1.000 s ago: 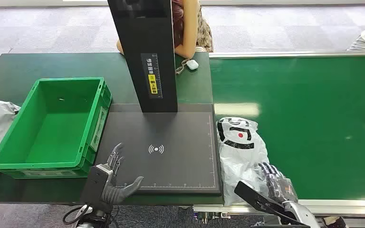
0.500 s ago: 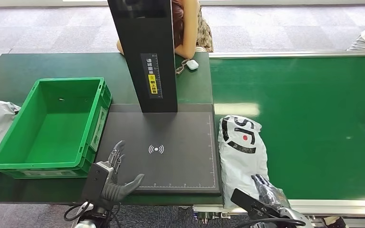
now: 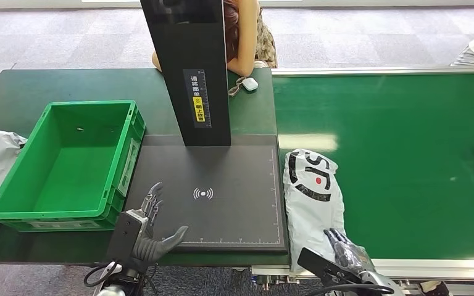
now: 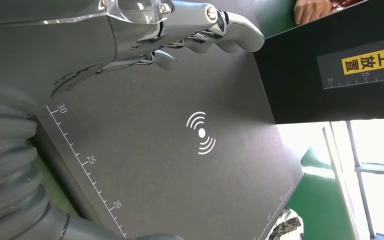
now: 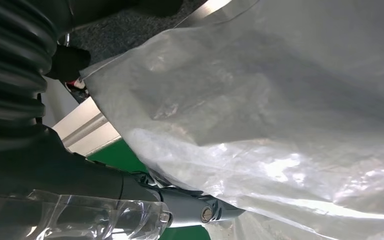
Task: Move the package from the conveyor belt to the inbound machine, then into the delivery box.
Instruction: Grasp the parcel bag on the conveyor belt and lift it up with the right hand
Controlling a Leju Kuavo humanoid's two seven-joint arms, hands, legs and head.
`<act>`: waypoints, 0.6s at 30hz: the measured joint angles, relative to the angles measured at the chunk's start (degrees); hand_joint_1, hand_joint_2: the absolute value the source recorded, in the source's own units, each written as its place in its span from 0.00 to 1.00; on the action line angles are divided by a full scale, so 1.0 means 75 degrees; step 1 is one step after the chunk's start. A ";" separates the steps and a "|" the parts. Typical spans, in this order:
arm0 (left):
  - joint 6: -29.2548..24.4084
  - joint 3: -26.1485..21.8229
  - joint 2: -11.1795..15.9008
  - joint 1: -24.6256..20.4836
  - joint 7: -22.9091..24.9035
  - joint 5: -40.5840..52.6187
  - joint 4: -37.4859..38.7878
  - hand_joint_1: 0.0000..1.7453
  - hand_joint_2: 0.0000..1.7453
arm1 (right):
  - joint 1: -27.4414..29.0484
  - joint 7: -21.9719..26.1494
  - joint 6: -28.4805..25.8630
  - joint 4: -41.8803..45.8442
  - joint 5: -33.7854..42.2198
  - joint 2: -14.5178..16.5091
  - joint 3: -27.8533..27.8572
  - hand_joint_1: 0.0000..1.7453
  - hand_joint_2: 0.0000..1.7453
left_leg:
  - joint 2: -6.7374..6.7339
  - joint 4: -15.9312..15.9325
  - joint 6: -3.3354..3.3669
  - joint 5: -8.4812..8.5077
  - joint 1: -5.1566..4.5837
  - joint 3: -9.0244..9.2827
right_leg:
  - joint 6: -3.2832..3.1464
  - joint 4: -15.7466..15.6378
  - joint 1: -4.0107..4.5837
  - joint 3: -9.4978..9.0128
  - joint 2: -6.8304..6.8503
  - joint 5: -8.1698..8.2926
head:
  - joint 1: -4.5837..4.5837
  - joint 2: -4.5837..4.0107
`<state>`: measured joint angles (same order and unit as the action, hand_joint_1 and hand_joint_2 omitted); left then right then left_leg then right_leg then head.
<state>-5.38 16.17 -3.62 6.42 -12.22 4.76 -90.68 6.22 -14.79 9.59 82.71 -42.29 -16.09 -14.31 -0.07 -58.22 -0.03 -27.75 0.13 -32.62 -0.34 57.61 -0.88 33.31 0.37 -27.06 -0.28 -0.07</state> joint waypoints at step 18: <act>-0.0163 0.0061 0.0002 0.0036 0.0009 -0.0020 0.0000 0.00 1.00 | 0.0056 0.0543 -0.1695 0.0055 -0.0451 0.0093 -0.0052 1.00 1.00 | 0.0000 0.0003 0.0000 0.0000 0.0001 -0.0002 | -0.0002 0.0001 0.0001 -0.0001 0.0000 -0.0001 | 0.0001 0.0000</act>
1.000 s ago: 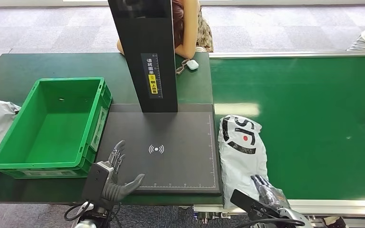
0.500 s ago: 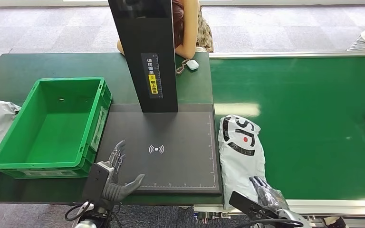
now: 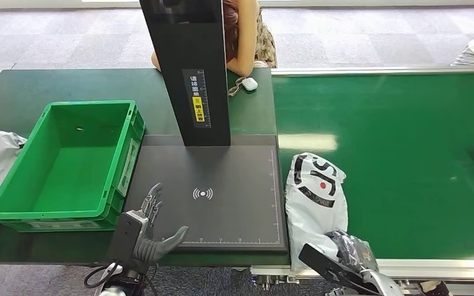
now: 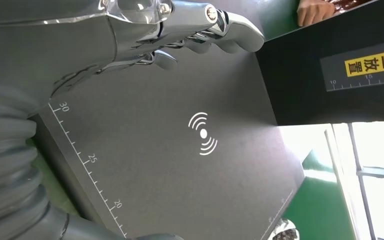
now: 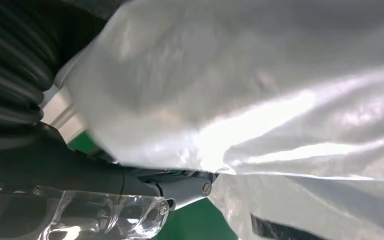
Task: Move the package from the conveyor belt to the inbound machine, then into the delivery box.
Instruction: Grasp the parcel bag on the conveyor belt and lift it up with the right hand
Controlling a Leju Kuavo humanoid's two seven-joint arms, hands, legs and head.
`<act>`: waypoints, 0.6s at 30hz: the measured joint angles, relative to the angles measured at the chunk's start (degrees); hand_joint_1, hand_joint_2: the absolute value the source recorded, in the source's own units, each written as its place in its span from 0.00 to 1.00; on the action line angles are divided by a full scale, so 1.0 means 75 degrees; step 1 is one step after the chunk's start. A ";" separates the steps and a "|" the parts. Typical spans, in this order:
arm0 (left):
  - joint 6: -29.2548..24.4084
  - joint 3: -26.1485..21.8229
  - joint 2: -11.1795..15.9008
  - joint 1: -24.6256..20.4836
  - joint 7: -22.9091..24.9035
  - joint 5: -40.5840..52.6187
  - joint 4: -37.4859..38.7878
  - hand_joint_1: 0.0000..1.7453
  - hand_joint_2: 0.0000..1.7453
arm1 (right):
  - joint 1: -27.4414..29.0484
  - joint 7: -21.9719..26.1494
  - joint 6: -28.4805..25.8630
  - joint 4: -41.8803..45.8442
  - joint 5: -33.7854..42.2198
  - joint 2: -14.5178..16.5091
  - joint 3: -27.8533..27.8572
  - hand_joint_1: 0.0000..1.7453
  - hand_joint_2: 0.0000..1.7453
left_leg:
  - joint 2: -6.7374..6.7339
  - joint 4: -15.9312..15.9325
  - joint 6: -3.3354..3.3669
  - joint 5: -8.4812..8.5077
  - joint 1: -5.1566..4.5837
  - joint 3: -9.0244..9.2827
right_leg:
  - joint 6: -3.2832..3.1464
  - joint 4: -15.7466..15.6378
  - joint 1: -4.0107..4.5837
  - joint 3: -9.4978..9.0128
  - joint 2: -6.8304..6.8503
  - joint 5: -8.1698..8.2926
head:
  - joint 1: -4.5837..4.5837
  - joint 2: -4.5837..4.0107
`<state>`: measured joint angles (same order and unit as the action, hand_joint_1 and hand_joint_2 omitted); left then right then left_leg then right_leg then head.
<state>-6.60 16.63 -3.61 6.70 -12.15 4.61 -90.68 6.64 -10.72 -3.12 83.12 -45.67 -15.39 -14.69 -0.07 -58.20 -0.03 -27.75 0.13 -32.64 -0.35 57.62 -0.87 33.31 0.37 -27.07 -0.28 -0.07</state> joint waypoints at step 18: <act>-0.0453 0.0038 -0.0027 0.0099 -0.0292 -0.0093 0.0112 0.00 1.00 | 0.0035 0.4257 -0.2774 0.0911 0.6833 0.1432 0.2249 1.00 1.00 | 0.0000 -0.0001 0.0000 0.0000 -0.0002 -0.0002 | 0.0000 0.0001 -0.0002 0.0002 0.0000 0.0000 | 0.0001 0.0000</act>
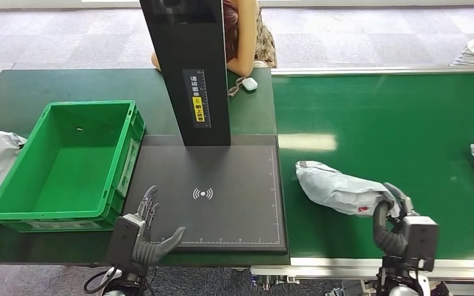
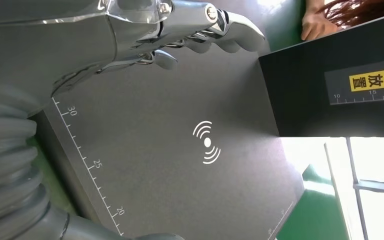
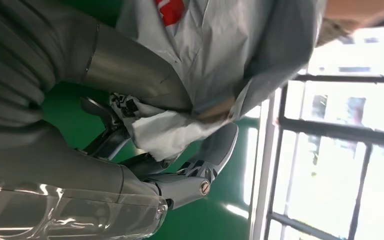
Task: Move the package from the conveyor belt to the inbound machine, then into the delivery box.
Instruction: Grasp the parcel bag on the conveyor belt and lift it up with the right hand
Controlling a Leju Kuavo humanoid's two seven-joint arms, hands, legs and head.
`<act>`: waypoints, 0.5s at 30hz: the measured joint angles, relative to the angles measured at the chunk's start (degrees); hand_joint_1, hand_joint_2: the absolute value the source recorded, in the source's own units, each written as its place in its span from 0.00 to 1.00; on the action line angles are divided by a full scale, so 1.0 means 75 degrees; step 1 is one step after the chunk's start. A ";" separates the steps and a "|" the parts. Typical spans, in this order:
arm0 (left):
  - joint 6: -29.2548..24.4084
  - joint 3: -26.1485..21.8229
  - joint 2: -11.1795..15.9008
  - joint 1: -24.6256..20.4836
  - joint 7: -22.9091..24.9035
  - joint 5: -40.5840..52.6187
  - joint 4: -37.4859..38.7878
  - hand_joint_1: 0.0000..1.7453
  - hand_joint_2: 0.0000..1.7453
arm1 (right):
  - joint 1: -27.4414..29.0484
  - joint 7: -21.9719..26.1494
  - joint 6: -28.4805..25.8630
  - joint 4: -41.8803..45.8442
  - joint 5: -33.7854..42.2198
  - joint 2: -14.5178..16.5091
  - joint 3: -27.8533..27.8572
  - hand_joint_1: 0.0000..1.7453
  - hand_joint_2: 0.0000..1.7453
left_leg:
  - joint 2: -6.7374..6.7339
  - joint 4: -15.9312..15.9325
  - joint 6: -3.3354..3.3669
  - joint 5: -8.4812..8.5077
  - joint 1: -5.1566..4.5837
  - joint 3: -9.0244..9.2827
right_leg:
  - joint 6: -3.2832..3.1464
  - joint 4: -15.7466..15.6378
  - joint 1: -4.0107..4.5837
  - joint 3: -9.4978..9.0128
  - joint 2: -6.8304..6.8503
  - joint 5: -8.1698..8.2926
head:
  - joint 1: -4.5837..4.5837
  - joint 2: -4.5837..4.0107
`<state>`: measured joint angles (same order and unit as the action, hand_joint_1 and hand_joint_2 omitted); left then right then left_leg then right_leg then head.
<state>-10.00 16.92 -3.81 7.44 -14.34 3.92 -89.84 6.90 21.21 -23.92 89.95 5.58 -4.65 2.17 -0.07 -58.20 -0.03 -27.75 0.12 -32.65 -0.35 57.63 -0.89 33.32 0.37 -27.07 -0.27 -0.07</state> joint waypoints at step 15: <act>0.0057 0.0052 -0.0071 -0.0088 -0.0051 0.0133 0.0066 0.00 1.00 | -0.0311 0.0983 -0.0028 0.1278 0.1938 0.1128 0.0955 1.00 1.00 | -0.0002 0.0001 0.0000 0.0002 0.0001 0.0001 | 0.0000 0.0002 0.0001 0.0000 -0.0003 0.0000 | -0.0001 0.0000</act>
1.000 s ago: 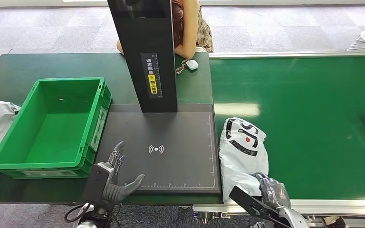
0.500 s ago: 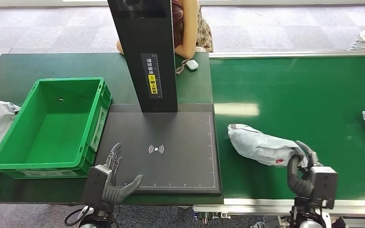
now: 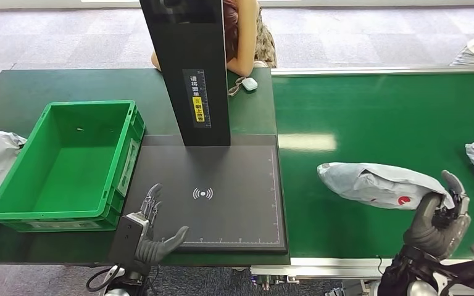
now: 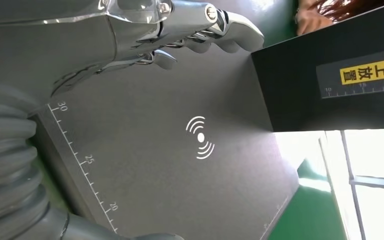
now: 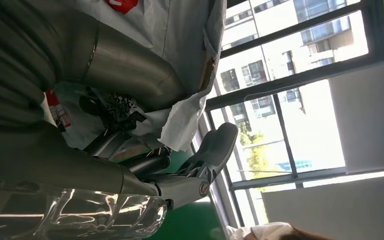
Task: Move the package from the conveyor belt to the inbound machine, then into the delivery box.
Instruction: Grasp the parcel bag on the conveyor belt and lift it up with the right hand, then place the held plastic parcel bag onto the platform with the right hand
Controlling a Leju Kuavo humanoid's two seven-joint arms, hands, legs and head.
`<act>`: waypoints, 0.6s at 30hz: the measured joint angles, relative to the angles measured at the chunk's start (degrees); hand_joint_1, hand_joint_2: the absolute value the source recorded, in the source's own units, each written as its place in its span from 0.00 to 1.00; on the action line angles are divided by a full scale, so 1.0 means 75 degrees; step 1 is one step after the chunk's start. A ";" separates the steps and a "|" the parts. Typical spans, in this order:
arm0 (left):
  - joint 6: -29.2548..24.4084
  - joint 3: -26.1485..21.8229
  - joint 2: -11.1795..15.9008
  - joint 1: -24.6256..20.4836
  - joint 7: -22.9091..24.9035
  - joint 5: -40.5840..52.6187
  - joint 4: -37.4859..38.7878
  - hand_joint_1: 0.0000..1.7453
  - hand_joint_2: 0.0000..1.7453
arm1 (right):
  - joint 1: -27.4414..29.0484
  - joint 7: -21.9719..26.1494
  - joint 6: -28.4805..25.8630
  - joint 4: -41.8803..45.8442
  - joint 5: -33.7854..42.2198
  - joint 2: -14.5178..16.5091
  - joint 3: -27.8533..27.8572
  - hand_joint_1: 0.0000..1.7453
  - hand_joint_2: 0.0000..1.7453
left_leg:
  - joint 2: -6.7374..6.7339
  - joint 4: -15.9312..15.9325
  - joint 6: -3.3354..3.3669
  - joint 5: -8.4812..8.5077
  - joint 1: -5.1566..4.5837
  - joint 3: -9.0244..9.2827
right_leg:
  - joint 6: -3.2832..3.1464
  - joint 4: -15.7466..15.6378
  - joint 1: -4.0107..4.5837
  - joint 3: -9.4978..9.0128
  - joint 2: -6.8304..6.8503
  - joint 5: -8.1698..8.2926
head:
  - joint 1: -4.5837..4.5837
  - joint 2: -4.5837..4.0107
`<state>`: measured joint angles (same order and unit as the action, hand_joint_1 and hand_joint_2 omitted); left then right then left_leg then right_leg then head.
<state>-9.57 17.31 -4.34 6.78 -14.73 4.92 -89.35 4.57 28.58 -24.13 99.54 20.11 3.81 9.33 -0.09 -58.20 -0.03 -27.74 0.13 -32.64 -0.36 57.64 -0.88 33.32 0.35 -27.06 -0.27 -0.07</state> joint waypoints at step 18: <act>-0.0028 0.0024 -0.0088 -0.0006 -0.0088 0.0033 -0.0001 0.00 1.00 | -0.1755 -0.0337 0.0567 -0.0631 -0.0600 -0.0013 -0.1088 1.00 1.00 | -0.0014 0.0000 0.0002 0.0006 0.0001 0.0003 | -0.0007 0.0008 0.0001 -0.0001 -0.0010 0.0006 | 0.0000 0.0000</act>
<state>-9.78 17.49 -5.00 6.73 -15.39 5.16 -89.36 -8.59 26.06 -19.87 94.81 15.62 3.71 1.18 -0.19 -58.20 -0.02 -27.69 0.14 -32.62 -0.41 57.71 -0.87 33.31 0.27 -27.01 -0.27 -0.07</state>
